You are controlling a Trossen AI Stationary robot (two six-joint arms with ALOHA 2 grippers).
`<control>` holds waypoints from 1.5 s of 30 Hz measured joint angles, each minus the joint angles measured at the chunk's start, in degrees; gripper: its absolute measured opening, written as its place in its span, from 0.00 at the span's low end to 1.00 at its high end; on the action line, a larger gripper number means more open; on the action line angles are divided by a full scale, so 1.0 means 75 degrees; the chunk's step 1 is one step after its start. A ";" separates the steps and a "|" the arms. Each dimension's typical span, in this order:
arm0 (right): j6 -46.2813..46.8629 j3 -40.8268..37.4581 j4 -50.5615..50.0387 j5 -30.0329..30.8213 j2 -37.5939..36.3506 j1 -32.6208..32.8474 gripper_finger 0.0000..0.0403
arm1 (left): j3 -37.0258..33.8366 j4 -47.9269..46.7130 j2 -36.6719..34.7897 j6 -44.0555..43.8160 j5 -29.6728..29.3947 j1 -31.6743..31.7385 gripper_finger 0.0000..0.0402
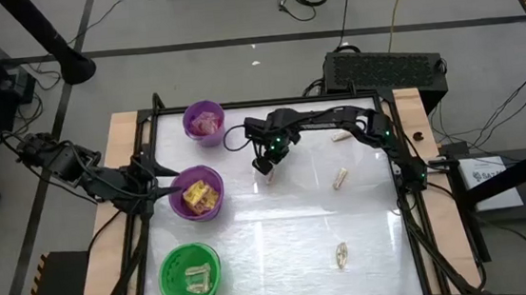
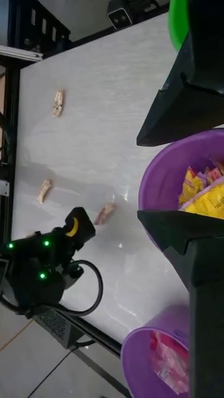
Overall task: Sort candy by brand, put in halloween buckets
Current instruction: Put the white candy into the green bucket
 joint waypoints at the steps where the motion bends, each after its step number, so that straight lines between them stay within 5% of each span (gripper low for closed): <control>1: 0.0073 0.0000 -0.0063 0.0020 -0.0021 0.0023 0.04 | 0.0000 -0.0002 0.0000 0.0002 0.0021 0.0000 0.46; 7: 0.0816 0.0000 -0.0129 0.0559 -0.0038 0.0241 0.14 | 0.0000 -0.0027 0.0000 0.0006 0.0319 -0.0006 0.46; 21: 0.1508 0.0000 -0.0125 0.0465 -0.0025 0.0292 0.56 | 0.0000 -0.0369 0.0000 0.0012 0.0656 -0.0006 0.46; 45: 0.2074 -0.0953 0.0523 -0.0045 -0.0050 0.0413 0.42 | 0.0000 -0.0414 0.0000 0.0045 0.0968 -0.0006 0.46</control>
